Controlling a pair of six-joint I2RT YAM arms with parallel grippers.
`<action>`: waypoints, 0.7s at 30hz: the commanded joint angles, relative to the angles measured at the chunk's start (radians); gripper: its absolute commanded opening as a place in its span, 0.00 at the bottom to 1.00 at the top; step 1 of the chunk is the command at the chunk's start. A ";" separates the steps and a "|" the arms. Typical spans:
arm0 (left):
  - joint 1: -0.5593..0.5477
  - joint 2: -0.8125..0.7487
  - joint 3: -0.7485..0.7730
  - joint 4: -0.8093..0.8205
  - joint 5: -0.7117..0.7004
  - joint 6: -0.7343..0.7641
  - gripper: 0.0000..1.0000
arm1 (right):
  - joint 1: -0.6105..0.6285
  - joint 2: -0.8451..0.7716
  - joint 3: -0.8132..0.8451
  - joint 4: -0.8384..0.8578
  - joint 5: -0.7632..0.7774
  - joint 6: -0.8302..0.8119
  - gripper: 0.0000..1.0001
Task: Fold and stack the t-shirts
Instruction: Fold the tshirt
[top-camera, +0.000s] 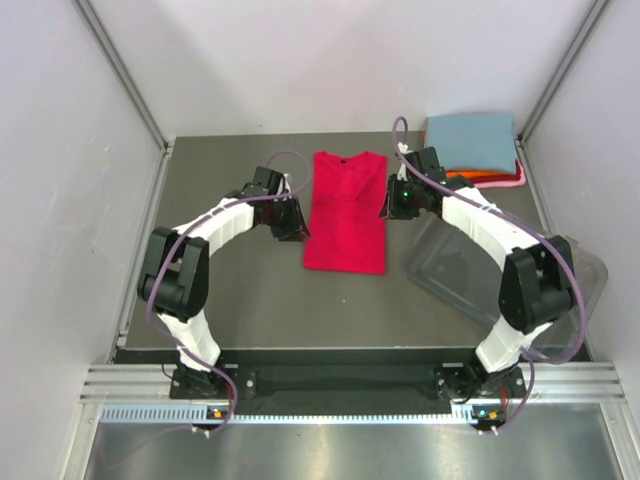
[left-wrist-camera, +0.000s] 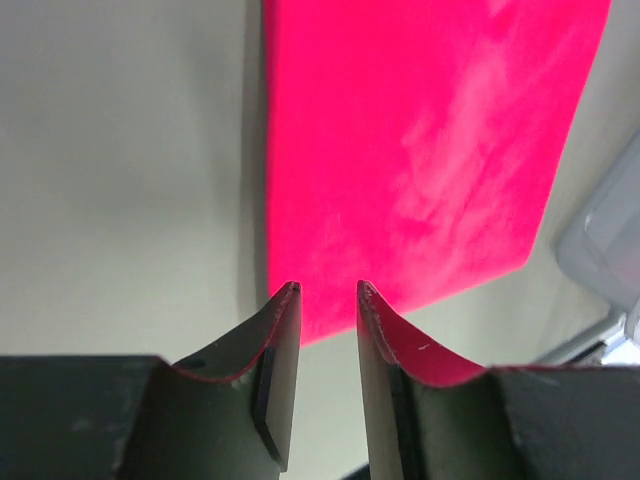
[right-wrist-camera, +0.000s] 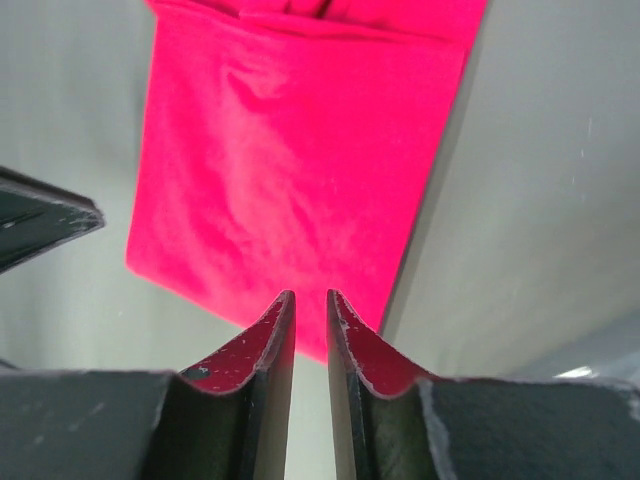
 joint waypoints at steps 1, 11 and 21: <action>0.003 -0.042 -0.053 0.055 0.059 0.019 0.35 | 0.012 -0.079 -0.041 0.007 -0.023 0.002 0.20; 0.003 -0.051 -0.160 0.126 0.110 0.025 0.35 | 0.017 -0.184 -0.133 -0.004 -0.021 -0.008 0.21; 0.001 -0.051 -0.192 0.123 0.128 0.053 0.33 | 0.020 -0.213 -0.153 -0.004 -0.020 -0.004 0.21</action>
